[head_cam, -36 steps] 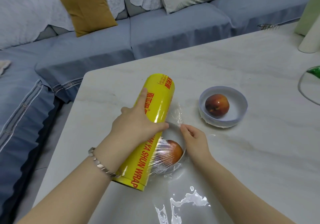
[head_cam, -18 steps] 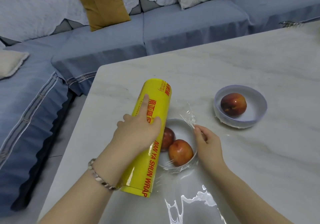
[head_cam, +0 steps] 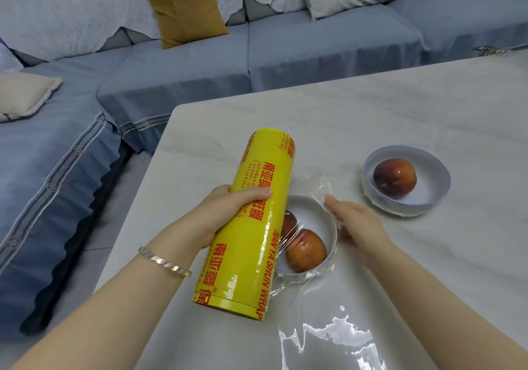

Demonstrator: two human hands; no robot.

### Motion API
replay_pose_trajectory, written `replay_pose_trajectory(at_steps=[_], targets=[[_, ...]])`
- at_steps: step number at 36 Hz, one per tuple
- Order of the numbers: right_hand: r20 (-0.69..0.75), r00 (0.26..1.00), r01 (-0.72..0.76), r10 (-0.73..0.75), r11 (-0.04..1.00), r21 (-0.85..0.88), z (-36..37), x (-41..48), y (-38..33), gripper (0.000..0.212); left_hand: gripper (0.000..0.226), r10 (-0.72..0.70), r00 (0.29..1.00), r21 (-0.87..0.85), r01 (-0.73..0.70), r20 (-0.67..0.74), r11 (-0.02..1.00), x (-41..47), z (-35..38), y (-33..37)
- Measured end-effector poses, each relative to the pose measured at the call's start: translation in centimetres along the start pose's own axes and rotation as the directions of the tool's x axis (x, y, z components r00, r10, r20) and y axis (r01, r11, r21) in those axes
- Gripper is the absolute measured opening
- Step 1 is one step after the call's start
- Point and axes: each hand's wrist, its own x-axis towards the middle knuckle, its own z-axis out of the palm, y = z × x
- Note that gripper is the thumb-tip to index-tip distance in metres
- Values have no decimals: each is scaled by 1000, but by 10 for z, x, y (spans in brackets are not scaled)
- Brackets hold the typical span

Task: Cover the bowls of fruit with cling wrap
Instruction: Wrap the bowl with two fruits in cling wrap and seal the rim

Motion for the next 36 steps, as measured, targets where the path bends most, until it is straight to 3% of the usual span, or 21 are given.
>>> replay_pose_trajectory(at_steps=[7,10,12,14,17,22,25,27,31,36], targets=[[-157,987,-4,33,983,184,0,15,-6,19,73,3,1000,-39,-3,4,999,-1,-2,-2],[-133,991,27,-31,999,-29,-4,15,3,30,73,6,1000,-49,-6,3,999,-1,-2,-3],[-123,991,42,-53,995,-88,-5,12,8,21,72,3,1000,-53,-2,6,999,-1,-2,-3],[-97,993,55,-61,996,-63,-5,9,10,7,72,1,1000,-51,-1,11,999,0,-2,-4],[-36,994,103,-104,994,-21,-7,6,10,8,73,2,1000,-48,-2,13,999,2,-2,-4],[99,984,156,-145,981,-118,-12,-2,6,37,76,6,1000,-45,-6,10,999,5,-1,-8],[142,978,164,-150,982,-92,-10,-7,8,22,79,15,1000,-48,-15,5,999,5,-1,-9],[135,966,243,-220,951,-191,-7,-8,13,23,77,19,1000,-40,-19,13,999,4,-2,-8],[53,944,320,-326,862,-394,-1,-5,19,20,40,23,998,-113,-17,59,994,1,-5,-5],[-2,925,334,-380,815,-474,5,-7,18,23,46,61,996,-15,-63,-67,998,-3,-10,-4]])
